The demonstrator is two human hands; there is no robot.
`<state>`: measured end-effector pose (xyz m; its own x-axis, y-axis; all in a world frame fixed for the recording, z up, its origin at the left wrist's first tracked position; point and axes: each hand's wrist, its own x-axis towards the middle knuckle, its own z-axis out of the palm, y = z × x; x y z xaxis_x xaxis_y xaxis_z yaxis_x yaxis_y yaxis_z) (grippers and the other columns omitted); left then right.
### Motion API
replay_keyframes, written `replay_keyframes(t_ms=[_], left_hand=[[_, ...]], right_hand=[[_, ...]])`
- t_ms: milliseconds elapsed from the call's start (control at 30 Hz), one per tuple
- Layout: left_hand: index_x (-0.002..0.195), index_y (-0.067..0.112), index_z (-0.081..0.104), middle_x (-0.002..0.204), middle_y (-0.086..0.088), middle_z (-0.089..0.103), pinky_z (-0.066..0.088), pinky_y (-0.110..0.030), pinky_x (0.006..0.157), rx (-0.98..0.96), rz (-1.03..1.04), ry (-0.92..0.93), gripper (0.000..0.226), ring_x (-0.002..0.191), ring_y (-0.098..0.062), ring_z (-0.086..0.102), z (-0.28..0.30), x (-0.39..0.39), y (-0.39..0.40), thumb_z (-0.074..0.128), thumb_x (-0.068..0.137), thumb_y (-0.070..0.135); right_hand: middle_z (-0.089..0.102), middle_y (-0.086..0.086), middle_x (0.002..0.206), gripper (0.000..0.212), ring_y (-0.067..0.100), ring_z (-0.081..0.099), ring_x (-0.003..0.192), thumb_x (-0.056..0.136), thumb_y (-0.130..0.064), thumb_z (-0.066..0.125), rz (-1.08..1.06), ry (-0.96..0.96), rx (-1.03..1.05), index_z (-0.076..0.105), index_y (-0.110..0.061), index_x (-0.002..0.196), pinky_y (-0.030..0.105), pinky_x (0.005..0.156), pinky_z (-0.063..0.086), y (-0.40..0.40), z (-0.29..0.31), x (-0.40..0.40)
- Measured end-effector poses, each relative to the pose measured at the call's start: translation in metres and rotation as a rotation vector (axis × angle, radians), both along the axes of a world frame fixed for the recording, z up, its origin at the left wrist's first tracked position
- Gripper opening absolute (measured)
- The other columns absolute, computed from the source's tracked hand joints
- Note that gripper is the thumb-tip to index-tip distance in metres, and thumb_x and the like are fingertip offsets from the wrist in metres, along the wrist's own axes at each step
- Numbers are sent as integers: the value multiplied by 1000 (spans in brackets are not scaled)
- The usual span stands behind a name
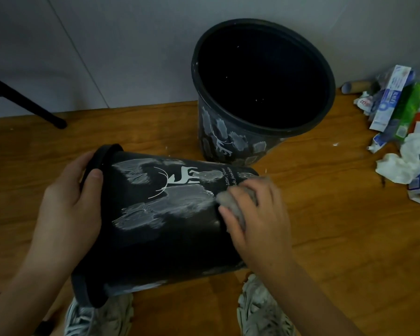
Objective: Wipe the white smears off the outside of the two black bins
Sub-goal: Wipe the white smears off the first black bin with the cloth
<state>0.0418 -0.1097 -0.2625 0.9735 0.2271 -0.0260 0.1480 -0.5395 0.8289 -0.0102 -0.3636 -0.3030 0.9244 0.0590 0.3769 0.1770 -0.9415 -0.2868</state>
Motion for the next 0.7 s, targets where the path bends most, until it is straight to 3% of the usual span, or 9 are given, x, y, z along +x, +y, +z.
replay_keyframes(t_ms=[100,167,267,400,500,633,700], left_hand=[[135,19,51,109,13,55,38,-4,70,10,14,-1,35,94,6,48,5,-1,-5,41,102,20],[135,16,51,109,12,55,35,5,67,23,10,-7,35,88,11,45,8,-2,-5,41,102,17],[134,16,52,102,15,59,32,8,64,12,-11,10,34,78,14,50,12,-2,-6,40,102,16],[135,13,51,90,29,46,31,9,59,-41,20,19,35,71,35,43,15,-1,-11,41,101,14],[135,12,50,89,29,45,30,10,58,-55,18,19,35,69,36,42,15,-3,-12,40,102,12],[135,14,51,92,30,47,30,10,62,-54,5,4,35,73,35,43,14,-4,-11,40,102,11],[136,16,49,100,22,55,32,8,65,-54,20,-7,35,76,25,48,11,-5,-9,41,102,14]], right_hand=[[53,8,118,33,27,49,115,101,-44,42,151,-42,-42,55,-17,115,40,101,40,-4,-8,-22],[49,6,118,34,25,48,112,100,-44,41,58,-30,-12,56,-16,113,41,96,43,-16,-10,-22],[51,7,114,35,24,49,106,98,-39,44,-134,9,31,62,-12,111,43,86,49,-16,-4,-3],[58,13,116,44,29,51,113,103,-40,36,24,-44,-9,64,-7,113,45,95,47,0,-7,-11],[54,11,119,39,27,49,116,103,-38,40,80,-56,-11,61,-8,117,38,101,42,-8,-11,-23],[53,7,116,38,16,44,108,97,-37,44,-186,14,38,63,-10,115,27,85,40,-11,-2,3],[51,4,116,37,18,44,107,98,-38,42,-166,23,15,61,-12,115,29,86,41,-2,2,12]])
